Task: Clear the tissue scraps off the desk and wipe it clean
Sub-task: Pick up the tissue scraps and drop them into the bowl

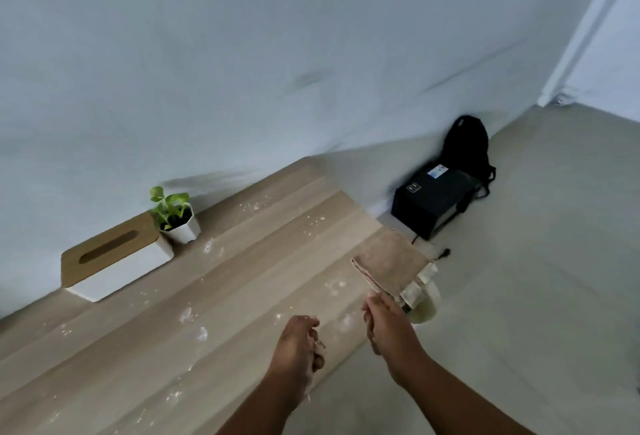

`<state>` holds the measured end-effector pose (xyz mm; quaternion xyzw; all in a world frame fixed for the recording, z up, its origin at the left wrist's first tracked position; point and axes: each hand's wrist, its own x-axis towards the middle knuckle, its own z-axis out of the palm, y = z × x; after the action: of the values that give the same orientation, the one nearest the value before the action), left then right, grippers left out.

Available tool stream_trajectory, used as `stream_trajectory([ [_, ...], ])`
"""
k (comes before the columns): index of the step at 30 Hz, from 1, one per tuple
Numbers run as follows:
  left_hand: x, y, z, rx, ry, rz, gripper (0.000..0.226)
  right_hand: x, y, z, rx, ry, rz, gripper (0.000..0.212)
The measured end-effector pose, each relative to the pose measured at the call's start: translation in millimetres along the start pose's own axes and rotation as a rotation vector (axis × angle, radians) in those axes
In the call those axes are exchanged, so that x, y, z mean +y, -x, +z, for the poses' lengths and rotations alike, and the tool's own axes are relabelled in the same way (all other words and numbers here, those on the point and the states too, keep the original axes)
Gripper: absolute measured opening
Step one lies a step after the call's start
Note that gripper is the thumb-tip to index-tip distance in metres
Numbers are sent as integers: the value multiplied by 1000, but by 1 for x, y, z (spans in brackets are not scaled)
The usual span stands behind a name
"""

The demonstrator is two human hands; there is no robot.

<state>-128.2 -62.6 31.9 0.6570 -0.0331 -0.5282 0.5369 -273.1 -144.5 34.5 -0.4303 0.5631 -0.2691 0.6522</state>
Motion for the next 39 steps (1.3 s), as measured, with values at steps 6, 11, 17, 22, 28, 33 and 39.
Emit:
stream_trajectory([
  [6,-24,-4,78,-119,-233,-3,16,2,10,-93,118,-81,24,30],
  [11,-35,-10,137,-256,-352,-24,27,5,8,-144,220,-173,47,29],
  [17,-43,-6,221,-384,-406,-48,22,6,5,-193,308,-240,34,29],
  [22,-51,-14,278,-472,-455,-64,21,1,-11,-233,351,-295,23,27],
  [28,-41,-47,329,-481,-452,-178,26,-17,-54,-267,383,-293,100,29],
  [33,-25,-80,364,-453,-505,-161,25,-33,-98,-284,387,-296,140,29],
  [39,-14,-107,389,-435,-511,-182,30,-51,-135,-298,372,-289,175,29],
])
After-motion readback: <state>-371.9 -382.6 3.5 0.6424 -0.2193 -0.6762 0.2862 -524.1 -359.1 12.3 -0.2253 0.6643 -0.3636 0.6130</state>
